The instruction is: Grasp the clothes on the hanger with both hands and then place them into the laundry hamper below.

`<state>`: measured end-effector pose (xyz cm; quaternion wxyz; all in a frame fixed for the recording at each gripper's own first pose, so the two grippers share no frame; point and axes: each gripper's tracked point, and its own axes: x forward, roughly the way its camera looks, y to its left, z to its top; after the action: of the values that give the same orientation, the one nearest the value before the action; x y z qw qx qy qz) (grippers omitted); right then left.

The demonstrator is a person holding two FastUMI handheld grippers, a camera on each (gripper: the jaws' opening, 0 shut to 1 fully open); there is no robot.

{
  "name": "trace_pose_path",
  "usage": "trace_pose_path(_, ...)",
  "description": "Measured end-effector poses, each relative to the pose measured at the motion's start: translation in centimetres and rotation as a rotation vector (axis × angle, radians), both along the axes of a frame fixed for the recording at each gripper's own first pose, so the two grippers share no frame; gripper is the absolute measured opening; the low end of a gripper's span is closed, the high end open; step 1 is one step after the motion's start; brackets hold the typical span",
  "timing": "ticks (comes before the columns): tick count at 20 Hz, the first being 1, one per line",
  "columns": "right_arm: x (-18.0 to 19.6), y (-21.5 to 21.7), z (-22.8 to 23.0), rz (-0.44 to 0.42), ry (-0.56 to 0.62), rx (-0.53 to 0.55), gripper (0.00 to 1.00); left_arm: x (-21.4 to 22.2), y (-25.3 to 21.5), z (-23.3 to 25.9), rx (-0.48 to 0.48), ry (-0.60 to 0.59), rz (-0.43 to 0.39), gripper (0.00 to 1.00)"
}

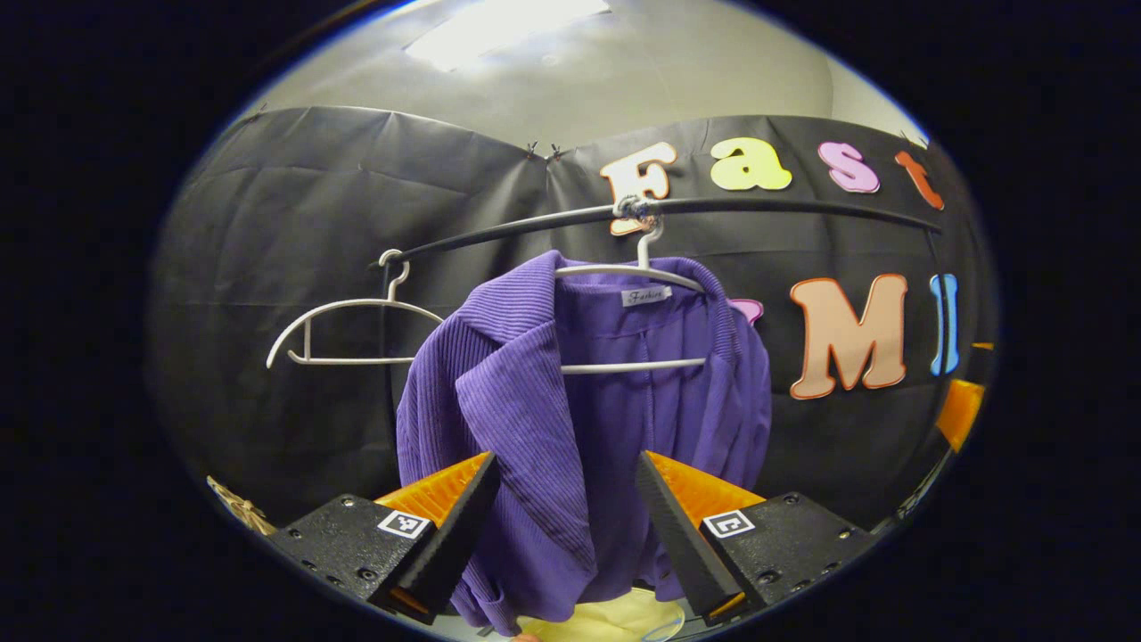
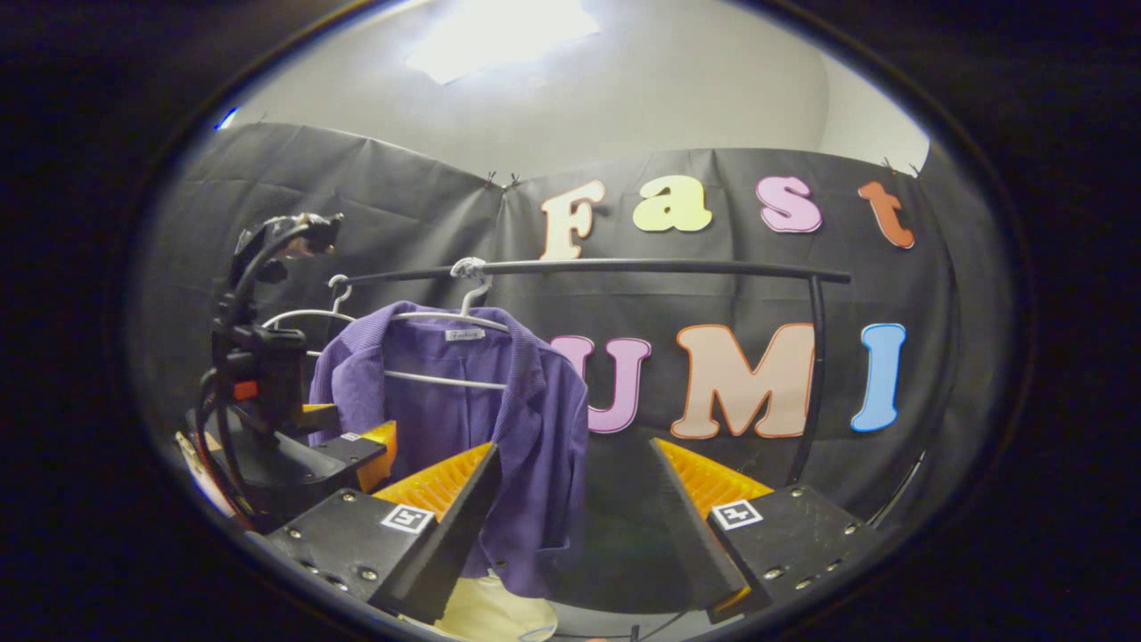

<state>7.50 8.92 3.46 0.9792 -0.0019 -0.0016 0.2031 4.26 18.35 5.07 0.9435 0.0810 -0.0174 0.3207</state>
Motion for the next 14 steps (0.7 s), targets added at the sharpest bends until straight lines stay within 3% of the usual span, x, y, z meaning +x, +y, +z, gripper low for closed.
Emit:
trace_pose_path(3,1.1,0.5,-0.4,0.010,0.004,0.006,0.96,0.7,1.6,-1.3,-0.008,0.023,0.036,0.92)
trace_pose_path(7,2.9,2.2,-0.8,0.009,0.006,0.003,0.96,2.5,3.4,-2.2,-0.028,0.048,-0.008,0.92)
trace_pose_path(13,5.5,6.2,-1.6,0.002,0.006,0.007,0.96,2.6,6.0,-1.9,-0.030,0.062,-0.060,0.12)
trace_pose_path(14,5.9,6.9,-1.8,0.002,0.009,0.009,0.98,2.5,6.3,-1.9,-0.037,0.070,-0.071,0.07)
